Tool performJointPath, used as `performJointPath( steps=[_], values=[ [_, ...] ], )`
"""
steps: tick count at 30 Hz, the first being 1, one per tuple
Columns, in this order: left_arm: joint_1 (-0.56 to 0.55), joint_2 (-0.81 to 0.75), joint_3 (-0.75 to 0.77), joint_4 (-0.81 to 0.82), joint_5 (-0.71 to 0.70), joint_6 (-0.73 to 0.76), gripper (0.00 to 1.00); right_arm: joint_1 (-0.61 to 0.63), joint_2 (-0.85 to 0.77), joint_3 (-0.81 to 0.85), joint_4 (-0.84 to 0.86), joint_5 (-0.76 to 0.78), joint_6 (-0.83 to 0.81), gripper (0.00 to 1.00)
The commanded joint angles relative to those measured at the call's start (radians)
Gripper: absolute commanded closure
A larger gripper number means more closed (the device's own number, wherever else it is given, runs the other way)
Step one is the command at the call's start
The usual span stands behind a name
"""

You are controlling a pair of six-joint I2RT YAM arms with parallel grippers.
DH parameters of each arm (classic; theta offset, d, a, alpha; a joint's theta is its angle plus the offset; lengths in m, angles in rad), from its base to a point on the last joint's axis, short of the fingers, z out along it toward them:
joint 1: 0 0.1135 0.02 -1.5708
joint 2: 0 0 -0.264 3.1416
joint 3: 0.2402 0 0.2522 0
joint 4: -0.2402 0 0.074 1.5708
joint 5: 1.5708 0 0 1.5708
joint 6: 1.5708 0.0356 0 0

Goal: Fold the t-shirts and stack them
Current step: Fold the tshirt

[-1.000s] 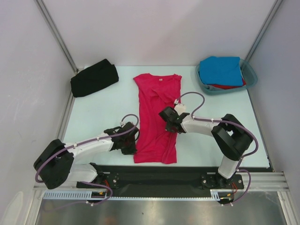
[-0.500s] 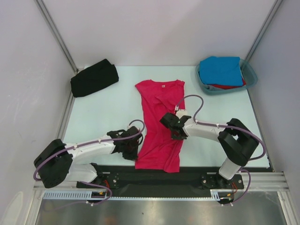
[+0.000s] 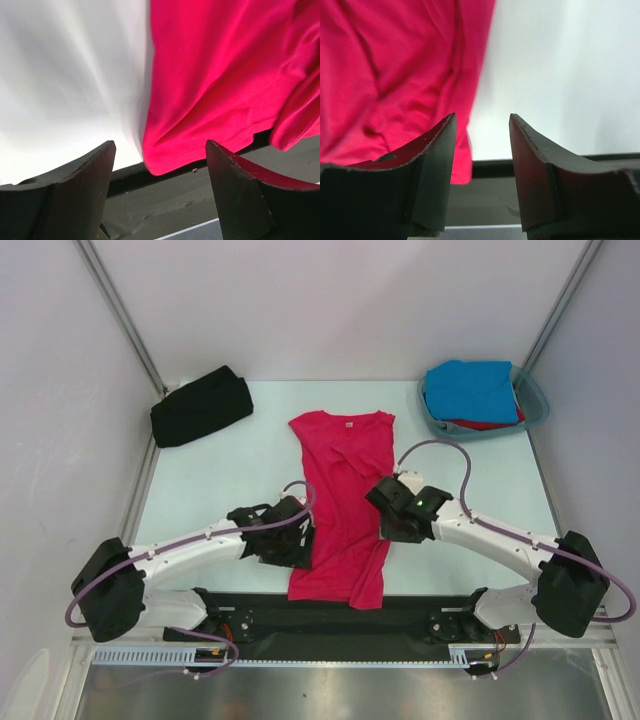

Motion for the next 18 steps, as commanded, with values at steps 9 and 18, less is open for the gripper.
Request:
performJointPath(
  steps=[9,18],
  values=[
    [0.0,0.22,0.243,0.082,-0.144,0.114,0.12,0.018,-0.06,-0.152,0.058,-0.143,0.123,0.49],
    [0.055,0.318,0.335,0.133,-0.115,0.146,0.11,0.102,-0.13,-0.227,0.101,-0.258,0.186,0.49]
  ],
)
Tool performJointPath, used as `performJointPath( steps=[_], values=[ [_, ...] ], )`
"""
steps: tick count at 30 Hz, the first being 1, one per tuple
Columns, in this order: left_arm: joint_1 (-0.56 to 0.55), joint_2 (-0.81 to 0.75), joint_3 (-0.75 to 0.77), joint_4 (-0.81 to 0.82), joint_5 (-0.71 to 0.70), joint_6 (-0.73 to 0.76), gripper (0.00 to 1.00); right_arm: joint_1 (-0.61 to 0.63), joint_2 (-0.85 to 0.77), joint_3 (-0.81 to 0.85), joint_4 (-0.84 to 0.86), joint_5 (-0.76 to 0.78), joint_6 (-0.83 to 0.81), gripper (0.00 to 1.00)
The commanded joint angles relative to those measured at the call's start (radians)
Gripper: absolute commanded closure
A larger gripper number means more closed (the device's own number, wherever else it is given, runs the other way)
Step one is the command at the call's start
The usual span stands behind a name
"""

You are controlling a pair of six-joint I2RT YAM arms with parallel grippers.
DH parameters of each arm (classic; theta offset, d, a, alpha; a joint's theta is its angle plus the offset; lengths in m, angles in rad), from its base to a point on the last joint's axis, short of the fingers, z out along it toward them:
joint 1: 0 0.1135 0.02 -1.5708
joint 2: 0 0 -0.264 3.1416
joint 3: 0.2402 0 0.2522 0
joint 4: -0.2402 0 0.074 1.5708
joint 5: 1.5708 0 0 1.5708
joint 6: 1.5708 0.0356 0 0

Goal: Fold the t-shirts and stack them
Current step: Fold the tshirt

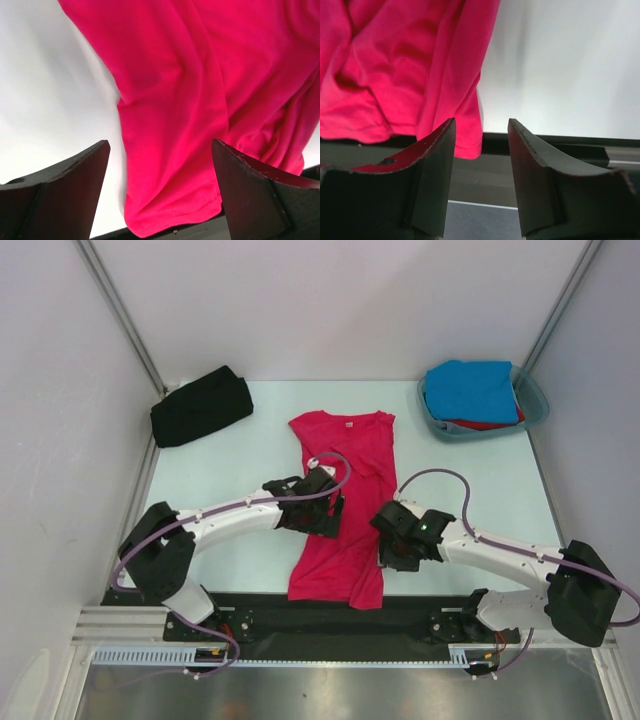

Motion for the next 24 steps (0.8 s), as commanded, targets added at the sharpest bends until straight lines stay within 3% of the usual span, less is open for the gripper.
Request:
performJointPath(
  steps=[1,12,24],
  values=[
    [0.033,0.01,0.048,0.03,-0.011,0.043,0.11,0.032,-0.051,-0.039,0.029,-0.081,0.056,0.49],
    [0.134,0.024,0.094,0.054,-0.013,0.075,0.11,0.142,-0.048,-0.107,0.081,-0.12,0.125,0.51],
    [0.137,0.02,0.077,0.054,-0.005,0.071,0.11,0.167,0.106,-0.15,0.219,-0.137,0.118,0.57]
  ],
)
